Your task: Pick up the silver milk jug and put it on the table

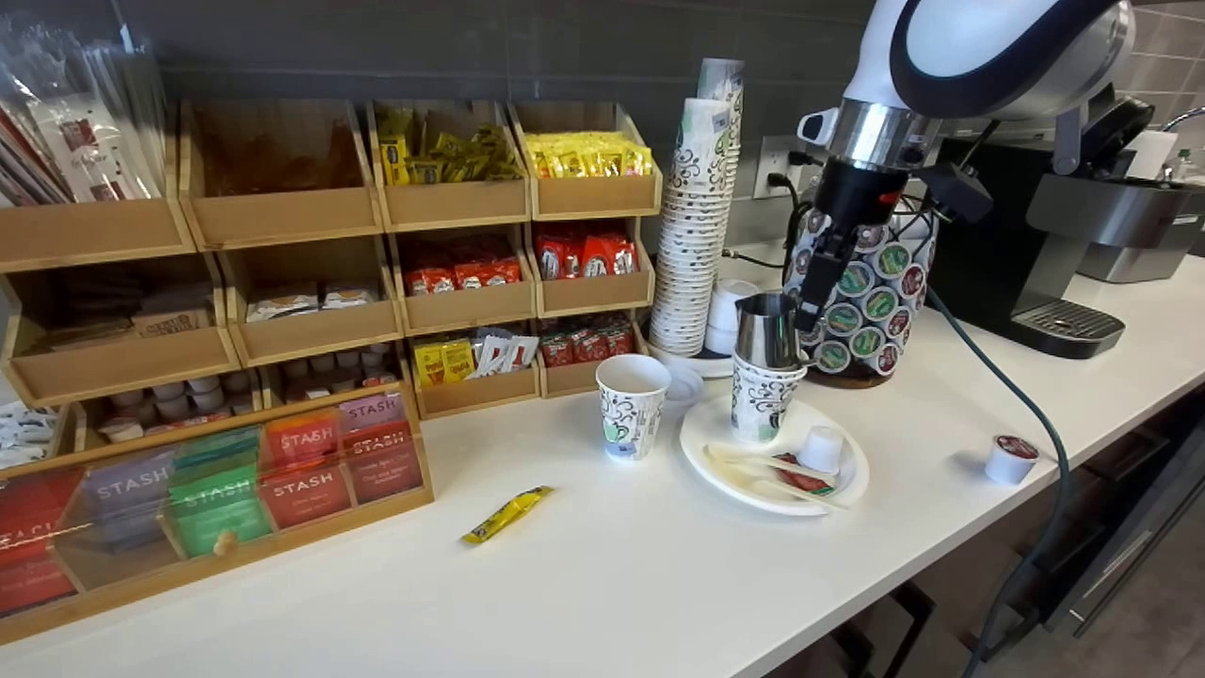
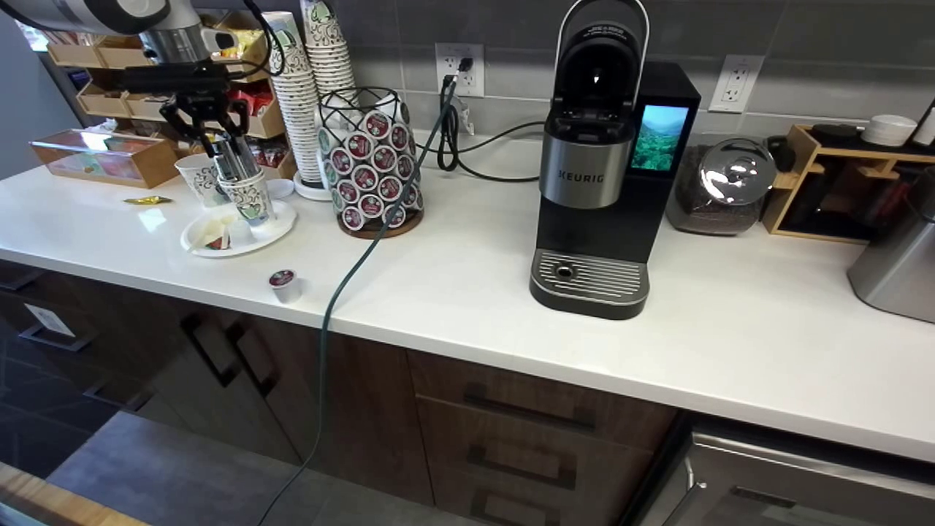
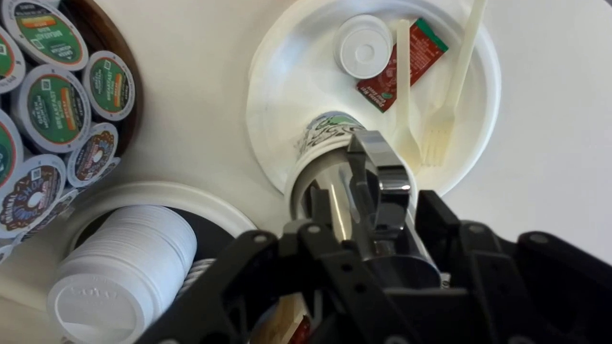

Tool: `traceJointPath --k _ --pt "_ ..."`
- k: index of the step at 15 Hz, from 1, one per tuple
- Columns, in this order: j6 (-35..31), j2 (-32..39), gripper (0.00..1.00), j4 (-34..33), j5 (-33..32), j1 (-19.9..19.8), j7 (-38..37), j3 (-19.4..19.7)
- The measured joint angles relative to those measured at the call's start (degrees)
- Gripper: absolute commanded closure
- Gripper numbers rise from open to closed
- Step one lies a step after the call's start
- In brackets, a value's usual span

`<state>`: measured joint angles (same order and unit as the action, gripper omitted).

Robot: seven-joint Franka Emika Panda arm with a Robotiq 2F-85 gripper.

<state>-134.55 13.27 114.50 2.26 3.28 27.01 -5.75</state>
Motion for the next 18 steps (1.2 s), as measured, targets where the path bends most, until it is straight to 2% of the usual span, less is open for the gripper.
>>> traceJointPath --k 2,3,5,11,16,18 --pt "0.0 0.5 0.96 -0.6 -0.1 0.0 0.0 0.0" --pt "0.0 0.6 1.0 -0.7 -0.1 0.0 0.0 0.0" --pt "0.0 0.7 0.96 -0.9 -0.2 0.0 0.0 -0.1" --pt "0.0 -0.4 0.96 -0.9 -0.5 0.0 0.0 -0.3" --pt "0.0 -5.2 0.96 0.9 0.3 0.0 0.0 -0.8" --pt "0.0 -7.3 0.96 2.2 2.6 0.0 1.5 -1.3"
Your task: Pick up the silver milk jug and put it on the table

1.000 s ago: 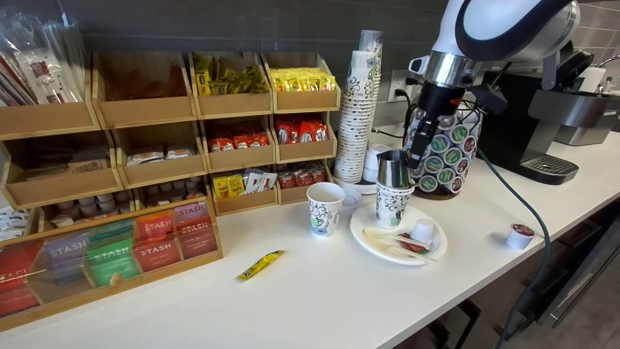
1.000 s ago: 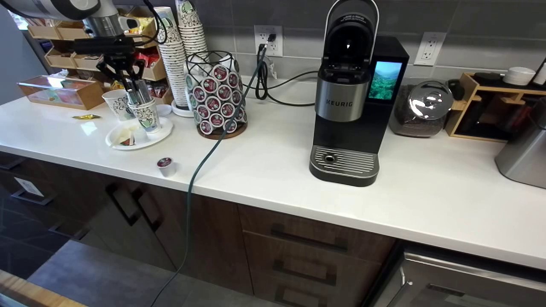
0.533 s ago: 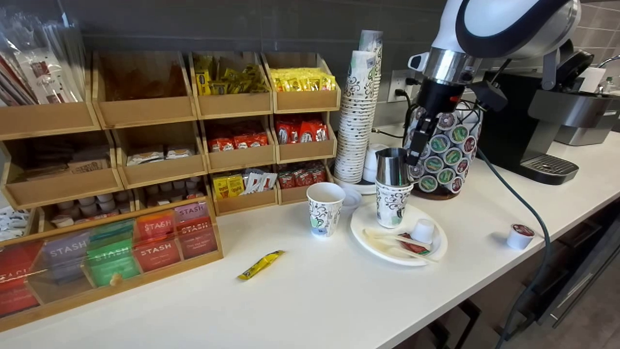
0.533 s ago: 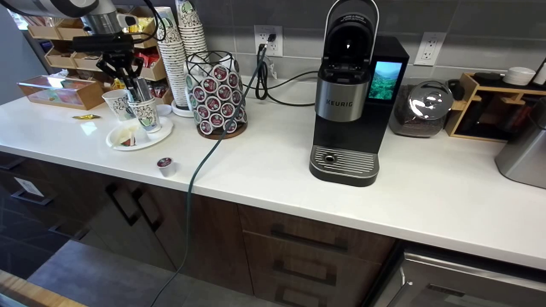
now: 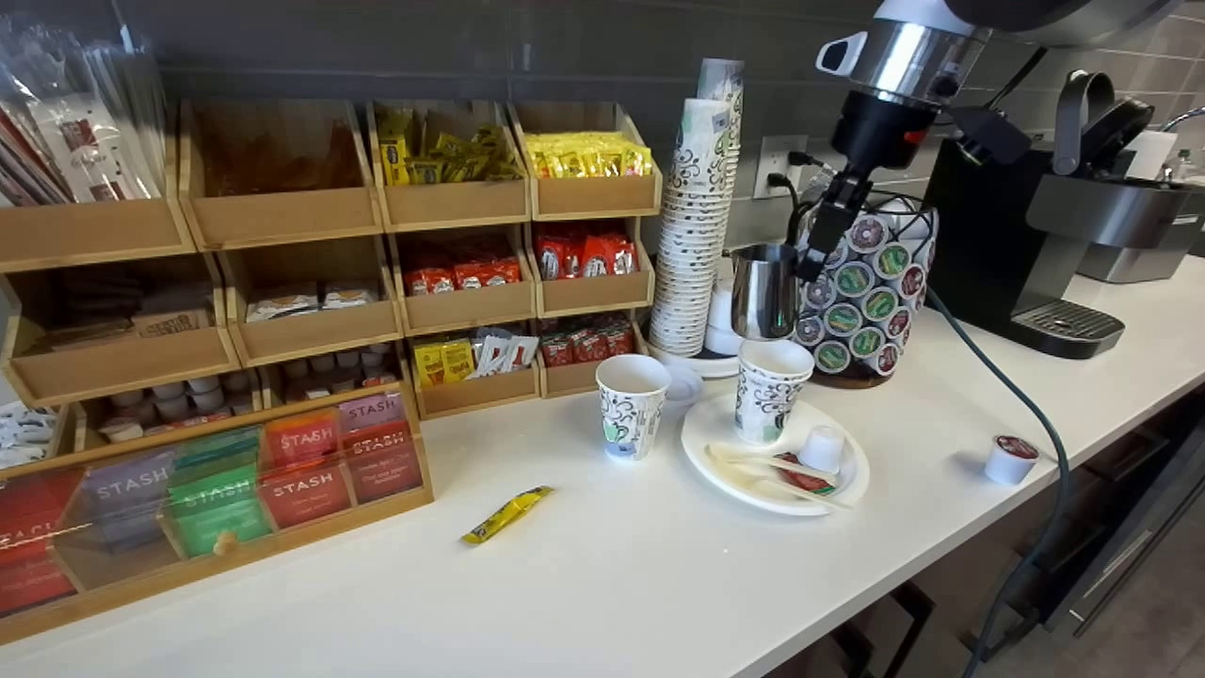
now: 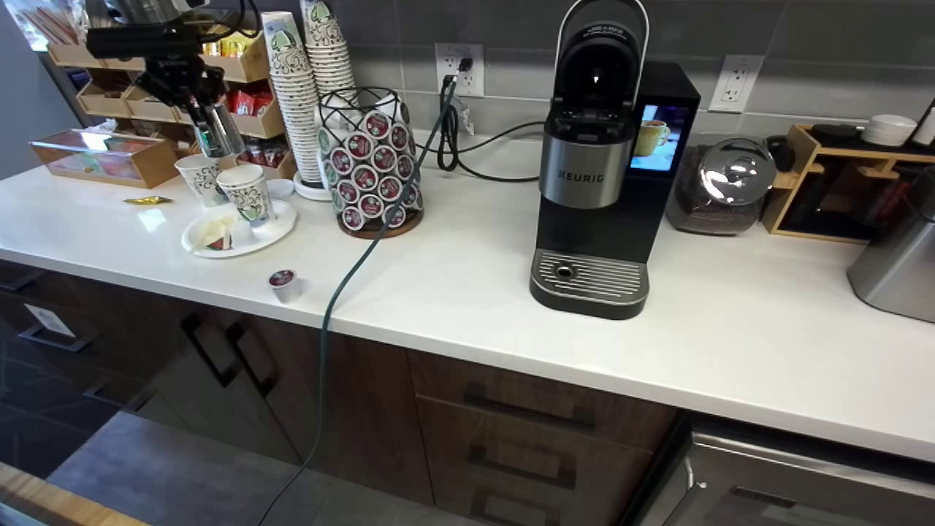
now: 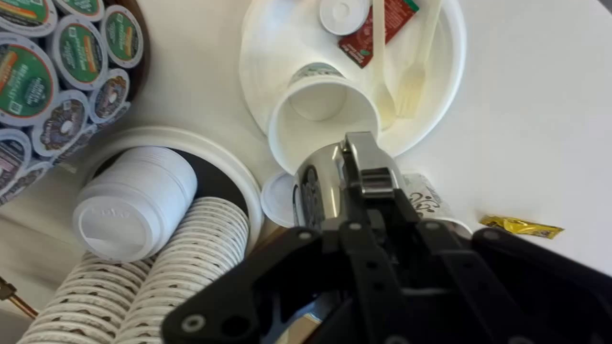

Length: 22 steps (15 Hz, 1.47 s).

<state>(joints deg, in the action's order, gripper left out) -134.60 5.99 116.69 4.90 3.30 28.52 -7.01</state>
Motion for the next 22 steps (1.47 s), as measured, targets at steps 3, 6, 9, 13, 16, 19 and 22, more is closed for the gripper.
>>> traceJointPath --k 3,6,9,13,16,19,22 --pt "0.0 -2.0 0.96 2.0 6.9 0.5 6.8 -1.7" --pt "0.8 -1.3 0.96 2.4 9.8 1.9 10.7 -3.4" --pt "3.4 0.9 0.96 2.3 10.1 2.9 12.2 -4.4" --pt "7.8 5.6 0.83 1.1 9.2 3.6 12.6 -5.2" --pt "8.9 6.9 0.96 0.0 9.2 3.8 12.8 -5.7" --pt "8.6 7.0 0.96 -0.1 9.3 3.7 14.0 -5.8" --pt "4.5 7.6 0.96 0.7 9.3 3.9 20.8 -7.5"
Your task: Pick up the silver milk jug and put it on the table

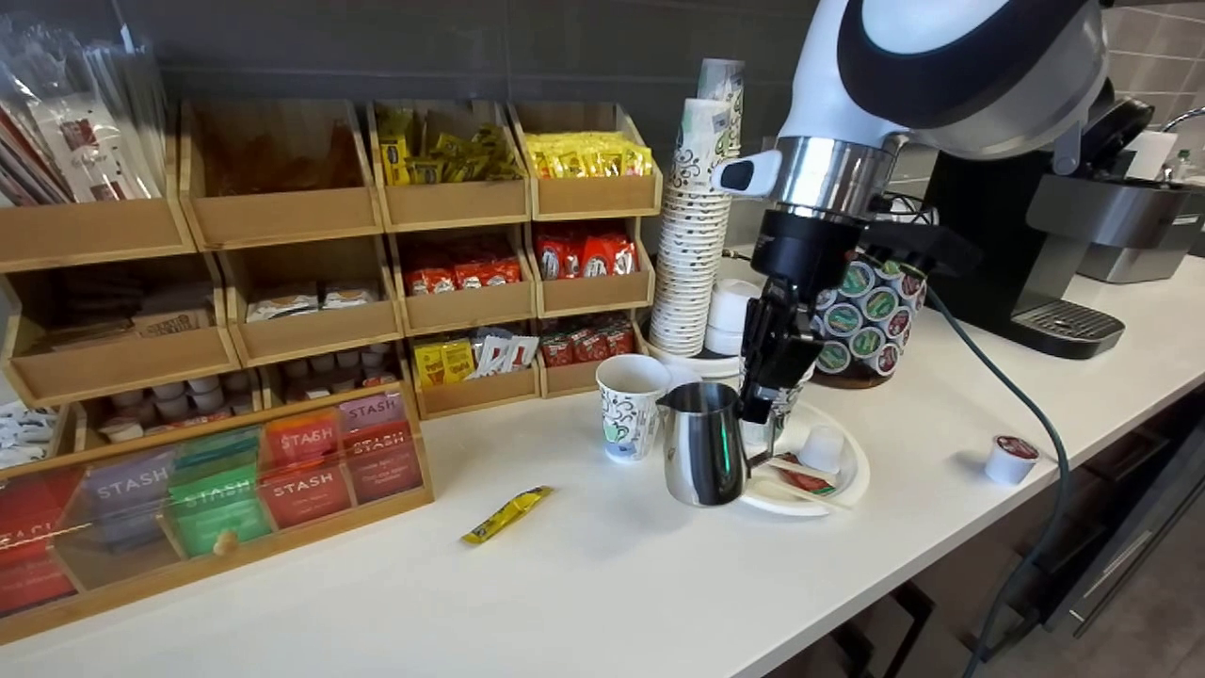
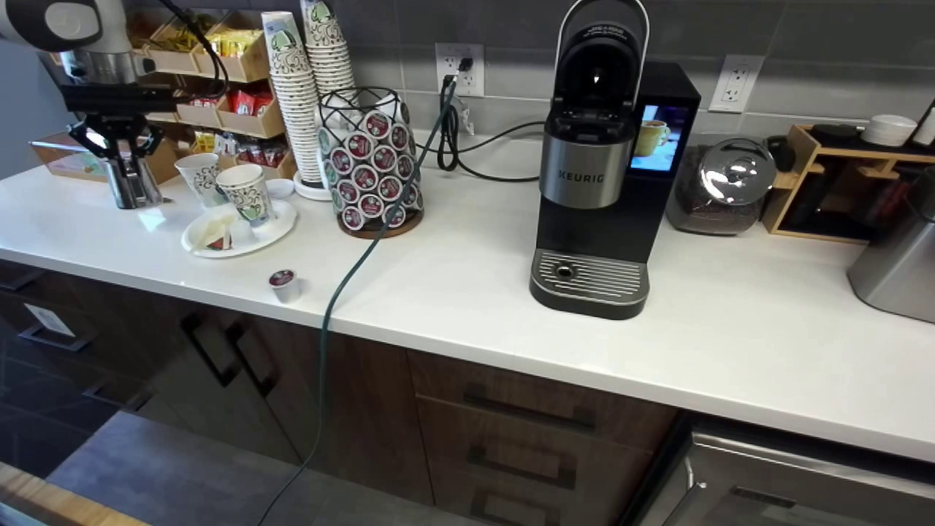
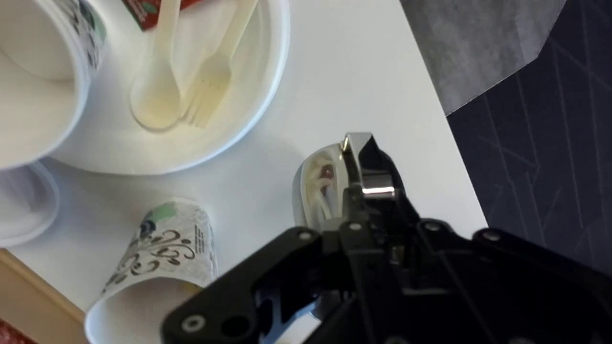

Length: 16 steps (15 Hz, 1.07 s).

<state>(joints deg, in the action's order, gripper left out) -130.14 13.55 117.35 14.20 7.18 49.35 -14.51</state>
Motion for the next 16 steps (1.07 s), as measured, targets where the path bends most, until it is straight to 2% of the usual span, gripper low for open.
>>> traceJointPath --k 8,11,12,13,16 --pt "-15.9 5.6 0.96 2.0 -0.4 1.0 17.1 -3.6" --pt "-19.1 8.7 0.96 2.0 -0.4 0.2 21.8 -4.5" --pt "-19.7 9.5 0.58 2.0 -0.4 -0.1 23.1 -5.0" --pt "-20.2 10.3 0.56 1.9 -0.4 -0.6 24.2 -5.4" --pt "-20.4 11.2 0.35 1.9 0.0 -1.9 26.5 -7.0"
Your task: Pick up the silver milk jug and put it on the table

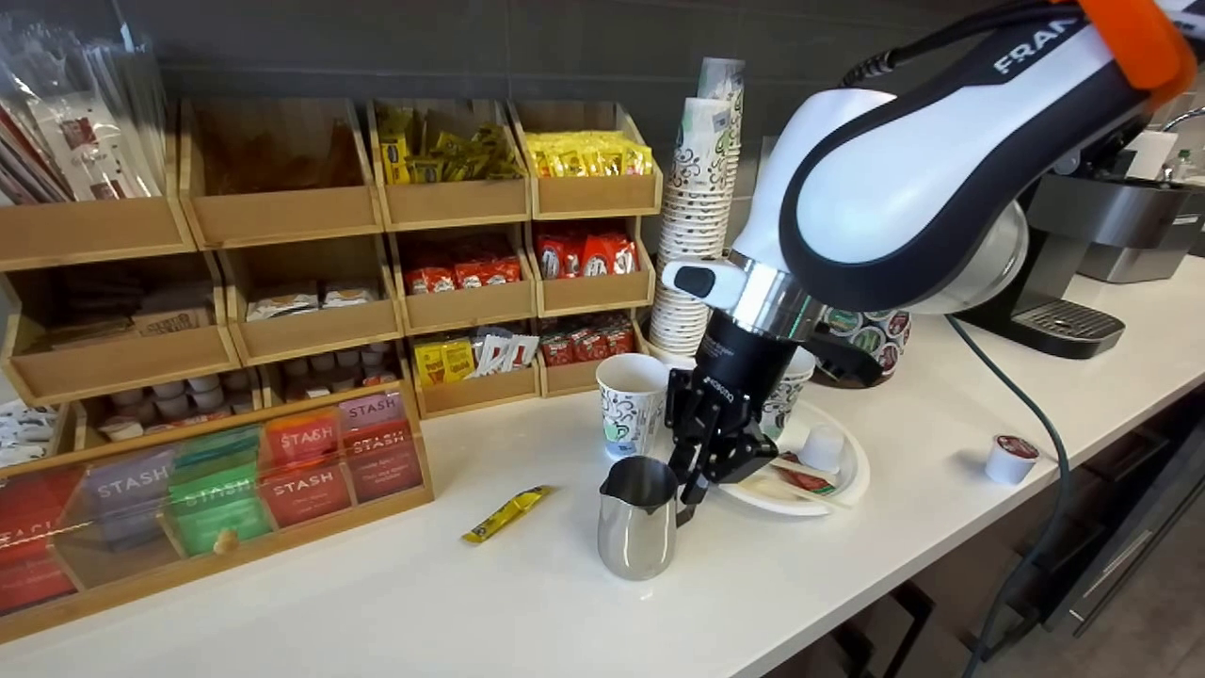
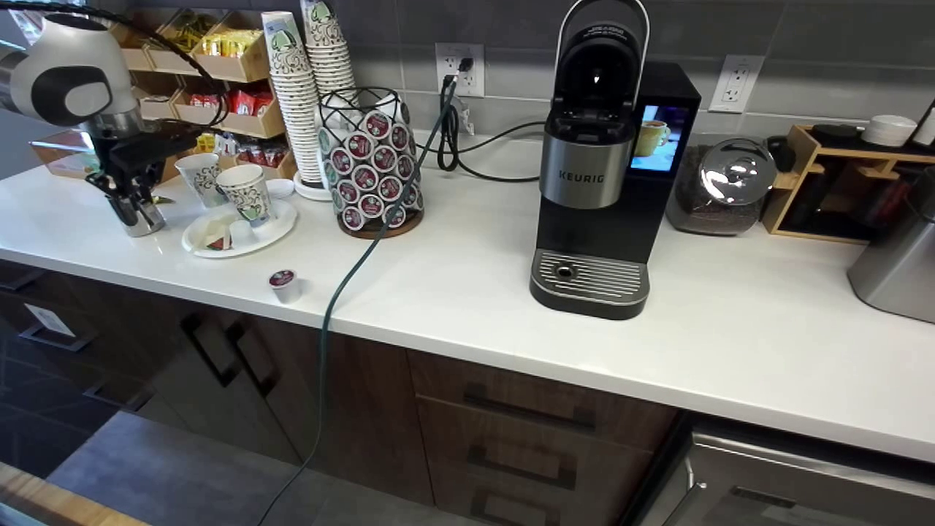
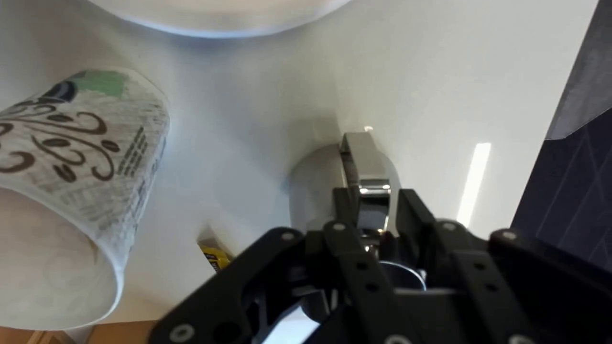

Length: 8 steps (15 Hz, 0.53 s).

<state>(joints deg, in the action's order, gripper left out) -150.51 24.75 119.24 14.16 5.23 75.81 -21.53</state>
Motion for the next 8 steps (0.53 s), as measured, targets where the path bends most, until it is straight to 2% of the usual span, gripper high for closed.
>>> traceJointPath --k 5,8 --pt "-2.6 -4.9 0.0 3.6 5.1 -3.7 1.9 -3.8" --pt "-4.3 -10.8 0.0 8.7 6.1 -3.8 -4.7 -2.0"
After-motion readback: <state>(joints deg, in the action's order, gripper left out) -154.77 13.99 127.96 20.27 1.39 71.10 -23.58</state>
